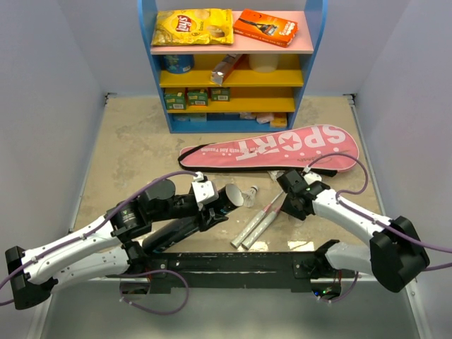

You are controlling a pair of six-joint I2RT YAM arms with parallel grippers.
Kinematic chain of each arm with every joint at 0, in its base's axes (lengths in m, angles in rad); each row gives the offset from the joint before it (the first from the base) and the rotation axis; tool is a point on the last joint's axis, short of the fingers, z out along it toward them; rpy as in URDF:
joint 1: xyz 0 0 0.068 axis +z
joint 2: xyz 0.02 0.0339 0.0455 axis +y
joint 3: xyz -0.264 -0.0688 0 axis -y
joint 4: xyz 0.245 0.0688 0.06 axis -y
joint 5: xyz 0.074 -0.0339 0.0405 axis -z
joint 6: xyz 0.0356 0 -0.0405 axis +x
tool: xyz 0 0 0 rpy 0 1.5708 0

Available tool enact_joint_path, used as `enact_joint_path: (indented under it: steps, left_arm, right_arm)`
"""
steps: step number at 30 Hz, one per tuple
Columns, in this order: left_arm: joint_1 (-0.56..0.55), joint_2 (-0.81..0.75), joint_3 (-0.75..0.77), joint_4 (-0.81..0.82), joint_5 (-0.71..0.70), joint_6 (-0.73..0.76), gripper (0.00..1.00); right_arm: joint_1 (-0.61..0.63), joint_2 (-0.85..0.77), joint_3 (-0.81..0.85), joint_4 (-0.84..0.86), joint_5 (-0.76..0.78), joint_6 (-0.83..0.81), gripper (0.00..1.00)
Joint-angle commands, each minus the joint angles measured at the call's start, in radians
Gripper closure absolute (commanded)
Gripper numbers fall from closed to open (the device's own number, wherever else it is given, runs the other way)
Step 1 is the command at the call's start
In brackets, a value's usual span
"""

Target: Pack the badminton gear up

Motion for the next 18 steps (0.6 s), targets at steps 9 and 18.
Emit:
enact_joint_path:
  steps: [9,18]
  left_arm:
    - [0.0,-0.006,-0.005,0.021,-0.002,-0.064,1.0]
    - [0.0,-0.003,-0.008,0.021,0.005,-0.061,1.0]
  right_arm:
    - [-0.004,-0.114,0.18,-0.035,0.052,-0.133,0.49]
    - [-0.002,-0.1,0.216,0.195,-0.041,-0.379,0.42]
